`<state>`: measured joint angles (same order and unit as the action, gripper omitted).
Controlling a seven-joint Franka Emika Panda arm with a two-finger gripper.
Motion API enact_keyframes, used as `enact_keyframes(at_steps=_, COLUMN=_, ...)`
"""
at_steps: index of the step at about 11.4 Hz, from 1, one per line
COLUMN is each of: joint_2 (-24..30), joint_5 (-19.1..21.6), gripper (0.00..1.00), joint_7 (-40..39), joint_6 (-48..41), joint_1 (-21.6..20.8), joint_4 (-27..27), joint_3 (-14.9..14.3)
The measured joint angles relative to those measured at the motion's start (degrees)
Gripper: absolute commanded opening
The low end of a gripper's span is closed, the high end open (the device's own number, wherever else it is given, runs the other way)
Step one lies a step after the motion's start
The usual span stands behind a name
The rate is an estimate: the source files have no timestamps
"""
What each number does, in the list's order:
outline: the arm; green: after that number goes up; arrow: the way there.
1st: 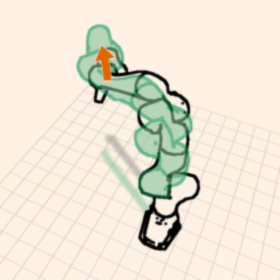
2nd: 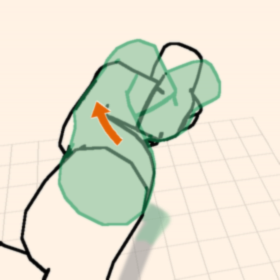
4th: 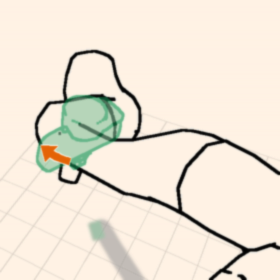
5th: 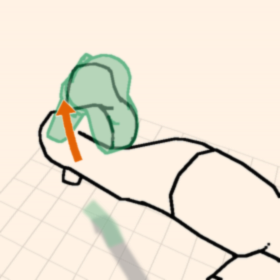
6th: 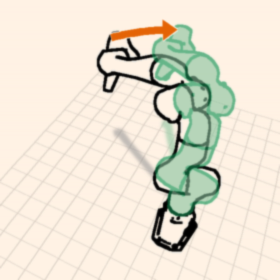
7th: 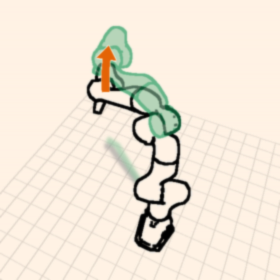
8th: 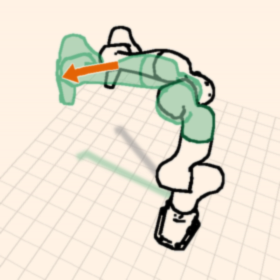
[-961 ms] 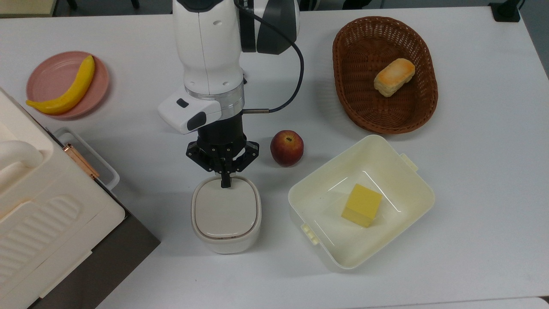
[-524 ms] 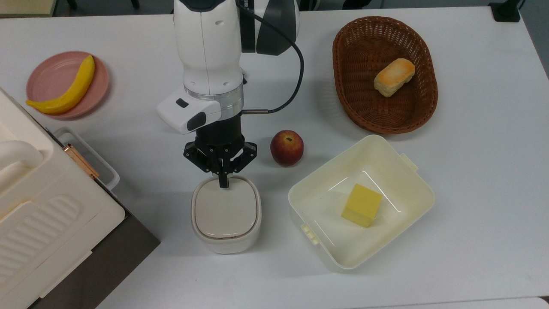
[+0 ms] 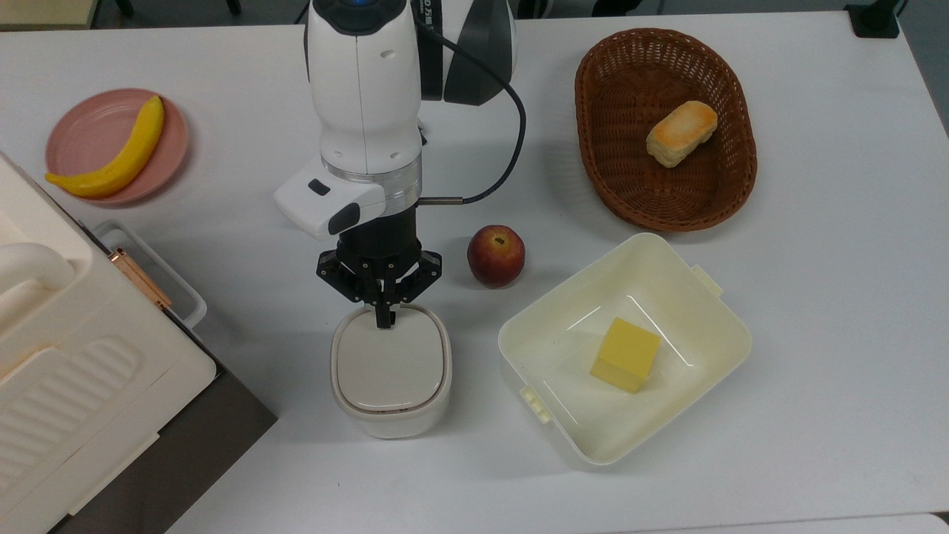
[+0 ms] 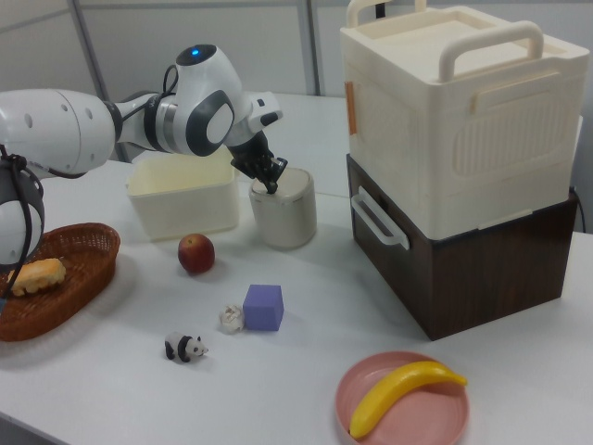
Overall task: Open the trash can
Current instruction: 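Lower the gripper and press down on the trash can's black button, then lift the gripper away from the opened trash can lid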
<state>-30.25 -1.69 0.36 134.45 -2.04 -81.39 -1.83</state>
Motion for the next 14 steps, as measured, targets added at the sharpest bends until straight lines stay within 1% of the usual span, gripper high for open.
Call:
enact_keyframes(at_steps=5, joint_2=-0.2, joint_5=-1.7, gripper=0.00, joint_7=0.0, joint_6=0.0, joint_1=-0.3, joint_4=0.1, joint_3=0.0)
enact_keyframes(at_steps=7, joint_2=-0.3, joint_5=-3.8, gripper=0.00, joint_7=0.0, joint_6=0.0, joint_1=-0.8, joint_4=0.1, joint_3=0.0)
enact_keyframes(at_steps=10, joint_2=-0.3, joint_5=-4.1, gripper=0.00, joint_7=0.0, joint_6=0.0, joint_1=-0.9, joint_4=0.3, joint_3=0.0)
enact_keyframes(at_steps=11, joint_2=-0.1, joint_5=-3.9, gripper=0.00, joint_7=0.1, joint_6=0.1, joint_1=-0.8, joint_4=0.6, joint_3=0.0)
enact_keyframes(at_steps=12, joint_2=0.9, joint_5=-2.5, gripper=0.00, joint_7=0.2, joint_6=0.1, joint_1=-0.5, joint_4=1.0, joint_3=0.0)
enact_keyframes(at_steps=13, joint_2=3.4, joint_5=0.3, gripper=0.00, joint_7=0.2, joint_6=0.1, joint_1=0.0, joint_4=0.6, joint_3=0.0)
enact_keyframes(at_steps=14, joint_2=7.0, joint_5=2.7, gripper=0.00, joint_7=0.2, joint_6=-0.5, joint_1=0.5, joint_4=-0.7, joint_3=0.0)
